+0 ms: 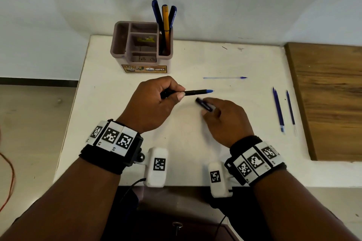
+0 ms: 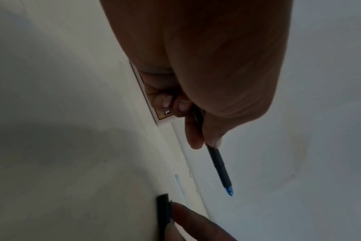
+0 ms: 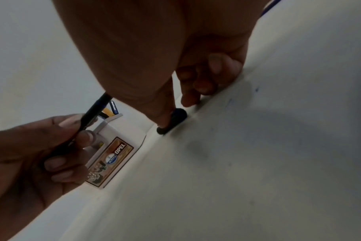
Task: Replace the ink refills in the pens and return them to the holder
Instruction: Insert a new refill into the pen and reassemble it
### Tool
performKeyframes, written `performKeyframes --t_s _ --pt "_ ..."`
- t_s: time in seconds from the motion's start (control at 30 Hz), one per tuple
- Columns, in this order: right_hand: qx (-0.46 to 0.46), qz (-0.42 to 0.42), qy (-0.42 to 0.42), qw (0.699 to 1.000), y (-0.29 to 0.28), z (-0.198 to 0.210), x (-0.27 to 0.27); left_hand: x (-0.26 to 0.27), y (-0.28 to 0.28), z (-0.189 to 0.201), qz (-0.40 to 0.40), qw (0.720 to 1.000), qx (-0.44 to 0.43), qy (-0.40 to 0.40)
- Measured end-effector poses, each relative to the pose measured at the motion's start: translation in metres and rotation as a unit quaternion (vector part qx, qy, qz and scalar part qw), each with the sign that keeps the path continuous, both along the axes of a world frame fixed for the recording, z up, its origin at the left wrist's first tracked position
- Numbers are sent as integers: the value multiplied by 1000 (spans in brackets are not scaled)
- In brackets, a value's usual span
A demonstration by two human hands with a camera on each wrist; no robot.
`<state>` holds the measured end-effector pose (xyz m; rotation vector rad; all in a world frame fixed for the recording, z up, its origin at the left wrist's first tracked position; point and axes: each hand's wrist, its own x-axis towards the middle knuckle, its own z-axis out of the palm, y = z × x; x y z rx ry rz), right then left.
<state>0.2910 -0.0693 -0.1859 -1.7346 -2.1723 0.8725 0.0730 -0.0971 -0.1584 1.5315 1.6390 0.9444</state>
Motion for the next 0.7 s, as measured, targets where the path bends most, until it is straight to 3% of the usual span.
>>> performKeyframes --t_s 0.2,0.37,0.5,0.57,0.7 --pt "37 -30 -15 999 -1 -1 -3 -1 1 -1 -3 1000 -2 12" --pt "23 -137 165 977 8 14 -1 -3 1 -2 8 1000 -11 5" --pt "-16 -216 337 916 12 26 0 -4 2 -2 6 1000 -16 0" --pt "-29 -224 358 906 12 26 1 -3 1 -1 1 1000 -16 2" --pt "-29 -213 346 913 12 23 -1 -2 0 -1 -7 1000 -16 -4"
